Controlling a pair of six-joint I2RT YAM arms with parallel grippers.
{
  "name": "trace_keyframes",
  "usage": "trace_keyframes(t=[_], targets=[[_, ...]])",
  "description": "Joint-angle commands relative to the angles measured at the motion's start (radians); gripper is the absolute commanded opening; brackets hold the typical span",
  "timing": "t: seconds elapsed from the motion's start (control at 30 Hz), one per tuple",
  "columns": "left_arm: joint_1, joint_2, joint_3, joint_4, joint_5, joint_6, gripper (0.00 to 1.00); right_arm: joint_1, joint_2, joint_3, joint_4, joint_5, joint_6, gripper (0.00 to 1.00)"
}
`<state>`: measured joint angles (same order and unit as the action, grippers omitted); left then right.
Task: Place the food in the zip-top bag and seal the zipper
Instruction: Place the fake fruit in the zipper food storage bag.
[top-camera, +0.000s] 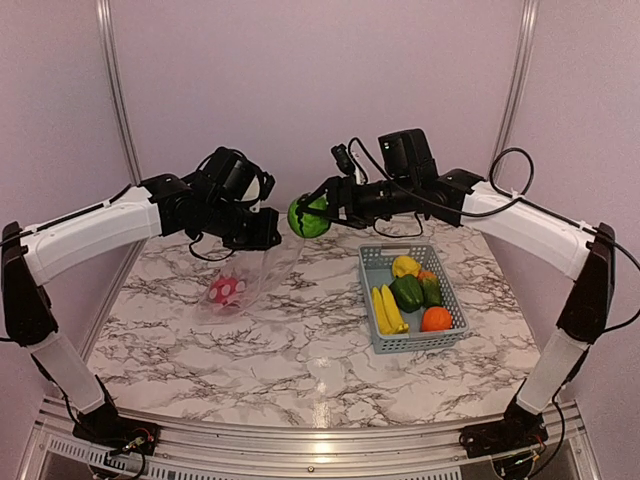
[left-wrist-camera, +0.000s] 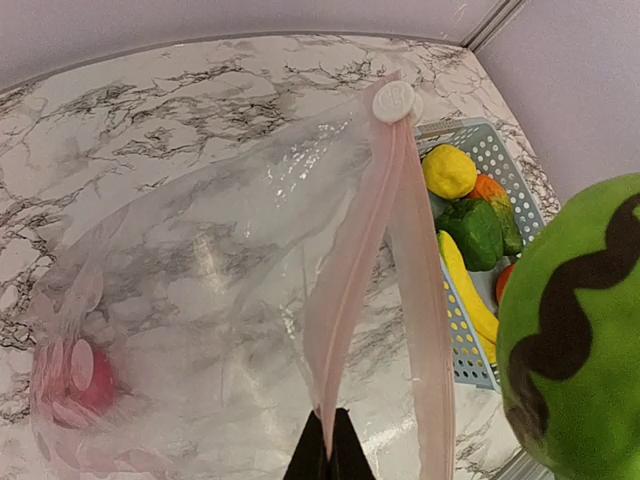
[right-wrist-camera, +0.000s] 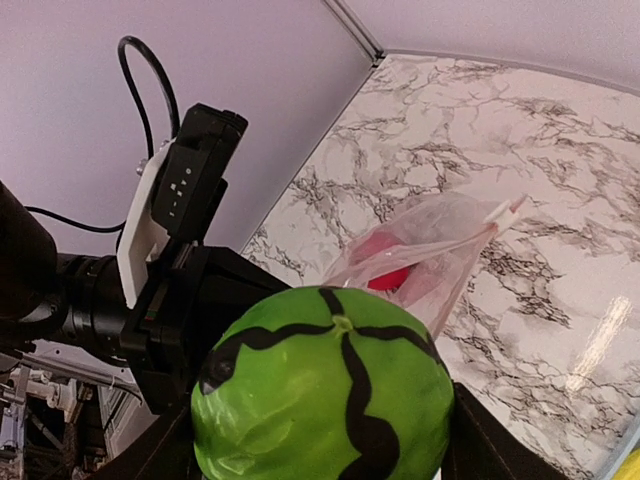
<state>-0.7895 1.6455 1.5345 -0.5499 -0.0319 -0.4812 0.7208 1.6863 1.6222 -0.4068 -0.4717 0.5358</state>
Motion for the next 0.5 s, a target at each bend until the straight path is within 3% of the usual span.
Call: trace_keyframes(t=[0.0, 0.13, 0.47], targets=[[-0.005, -0.007, 0.047, 0.020, 0.026, -0.030, 0.00, 0.003, 0.049, 0.031, 0.146, -0.054, 0.087, 0.55], [-0.005, -0.039, 0.033, 0.027, 0.020, -0.045, 0.00, 0.004, 0.083, 0.048, 0.126, -0.024, 0.089, 0.55], [-0.004, -0.105, -0.039, 0.096, 0.010, -0.123, 0.00, 0.025, 0.148, 0.167, -0.132, 0.174, 0.014, 0.56]])
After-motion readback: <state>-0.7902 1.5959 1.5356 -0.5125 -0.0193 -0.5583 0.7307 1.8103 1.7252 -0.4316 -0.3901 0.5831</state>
